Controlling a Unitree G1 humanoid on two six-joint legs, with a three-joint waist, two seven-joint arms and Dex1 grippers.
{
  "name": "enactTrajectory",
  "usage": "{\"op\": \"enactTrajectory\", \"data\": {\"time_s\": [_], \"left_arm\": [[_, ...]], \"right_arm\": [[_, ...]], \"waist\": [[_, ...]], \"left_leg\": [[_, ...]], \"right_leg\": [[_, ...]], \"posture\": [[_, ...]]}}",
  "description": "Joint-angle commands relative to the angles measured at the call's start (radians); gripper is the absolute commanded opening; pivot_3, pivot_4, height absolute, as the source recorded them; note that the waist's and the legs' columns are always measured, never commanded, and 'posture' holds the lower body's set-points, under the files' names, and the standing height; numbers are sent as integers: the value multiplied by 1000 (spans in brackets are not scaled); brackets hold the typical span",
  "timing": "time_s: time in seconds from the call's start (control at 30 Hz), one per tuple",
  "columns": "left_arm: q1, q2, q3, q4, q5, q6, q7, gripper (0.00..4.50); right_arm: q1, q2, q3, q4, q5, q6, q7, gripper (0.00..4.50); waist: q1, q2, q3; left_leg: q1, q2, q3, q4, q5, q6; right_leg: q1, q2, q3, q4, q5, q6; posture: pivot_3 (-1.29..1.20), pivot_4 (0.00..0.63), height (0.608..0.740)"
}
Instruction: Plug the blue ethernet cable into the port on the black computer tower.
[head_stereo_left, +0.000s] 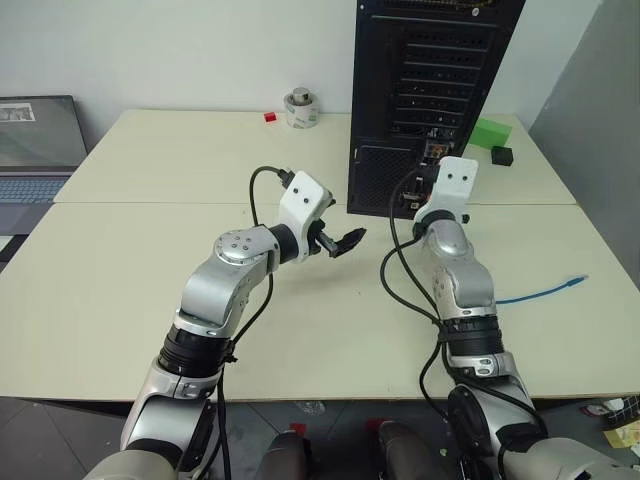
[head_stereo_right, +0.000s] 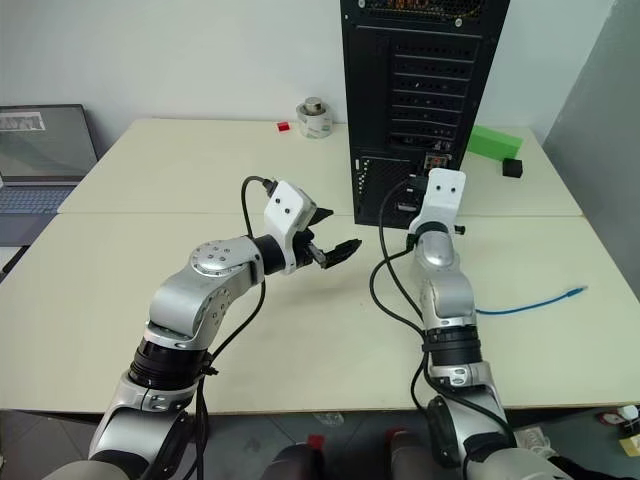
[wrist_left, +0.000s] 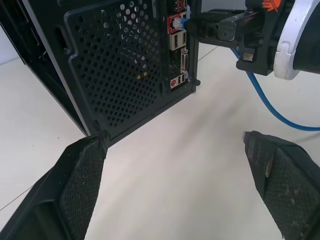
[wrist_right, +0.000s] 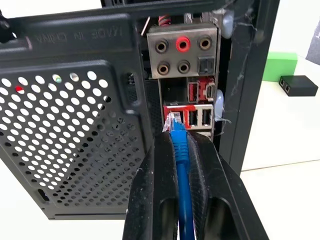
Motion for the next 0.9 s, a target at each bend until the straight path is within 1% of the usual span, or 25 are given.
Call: {"op": "enactTrajectory", "data": {"time_s": [0.03,0.5,0.9], "left_arm": [[-15,7,7,-28,5,-7,-3,4500],[-17,4,8,-26,9,-10,2,4500],[-19,6,9,-23,11,-12,0,4500]], "right_arm": [[-36,3,-5,-20,0,-19,3,21],[-60,1,-10,59,-15,-56,-23,21],[-36,6,-6,-1,-12,-53,-31,21]], "waist": [[0,0,0],[-4,0,0],[-6,0,0]], "left_leg": [[0,0,0,0,0,0],[0,0,0,0,0,0],[0,0,0,0,0,0]], "right_leg": [[0,0,0,0,0,0],[0,0,0,0,0,0],[0,0,0,0,0,0]], "posture": [[0,150,740],[0,150,740],[0,150,740]]}}
